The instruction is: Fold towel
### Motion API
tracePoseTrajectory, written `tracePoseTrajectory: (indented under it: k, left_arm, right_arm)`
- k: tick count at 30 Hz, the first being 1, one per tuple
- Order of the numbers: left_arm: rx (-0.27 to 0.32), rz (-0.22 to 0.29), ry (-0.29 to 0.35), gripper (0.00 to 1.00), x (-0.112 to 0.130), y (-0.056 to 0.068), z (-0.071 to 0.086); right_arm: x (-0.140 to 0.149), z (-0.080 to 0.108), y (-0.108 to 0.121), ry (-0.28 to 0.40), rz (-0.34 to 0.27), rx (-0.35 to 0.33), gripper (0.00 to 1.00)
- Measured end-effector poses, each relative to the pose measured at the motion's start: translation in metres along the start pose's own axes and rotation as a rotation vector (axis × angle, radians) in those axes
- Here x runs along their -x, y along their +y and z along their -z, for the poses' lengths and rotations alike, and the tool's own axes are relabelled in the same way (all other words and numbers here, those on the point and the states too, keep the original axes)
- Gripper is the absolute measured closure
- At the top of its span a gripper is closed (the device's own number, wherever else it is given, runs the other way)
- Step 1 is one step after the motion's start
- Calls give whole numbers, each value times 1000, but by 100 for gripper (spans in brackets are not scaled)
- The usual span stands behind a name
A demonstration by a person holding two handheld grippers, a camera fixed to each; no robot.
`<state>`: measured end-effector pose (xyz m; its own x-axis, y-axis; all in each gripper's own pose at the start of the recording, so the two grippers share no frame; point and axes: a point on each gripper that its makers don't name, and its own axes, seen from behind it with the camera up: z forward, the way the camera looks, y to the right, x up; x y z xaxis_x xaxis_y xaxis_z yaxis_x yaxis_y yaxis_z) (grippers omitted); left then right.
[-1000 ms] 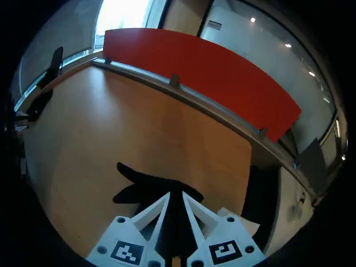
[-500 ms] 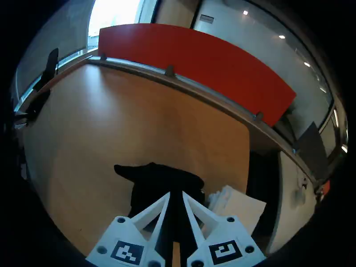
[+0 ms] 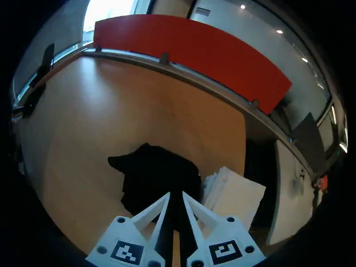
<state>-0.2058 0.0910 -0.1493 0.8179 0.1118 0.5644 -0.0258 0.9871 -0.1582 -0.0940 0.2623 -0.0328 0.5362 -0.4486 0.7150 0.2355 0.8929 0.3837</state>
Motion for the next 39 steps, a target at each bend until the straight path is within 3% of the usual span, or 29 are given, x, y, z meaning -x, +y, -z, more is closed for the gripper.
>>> tracePoseTrajectory:
  k: [9,27,39]
  left_arm:
    - [-4,-7,-7,0,2,-2,3]
    - [-12,-13,-15,0,3,-2,5]
    - [-11,-18,-23,0,2,0,3]
  right_arm:
    - [40,-9,10,-73,-48,29,96]
    - [100,-24,8,-193,-135,51,96]
    - [119,-38,0,-242,-164,49,96]
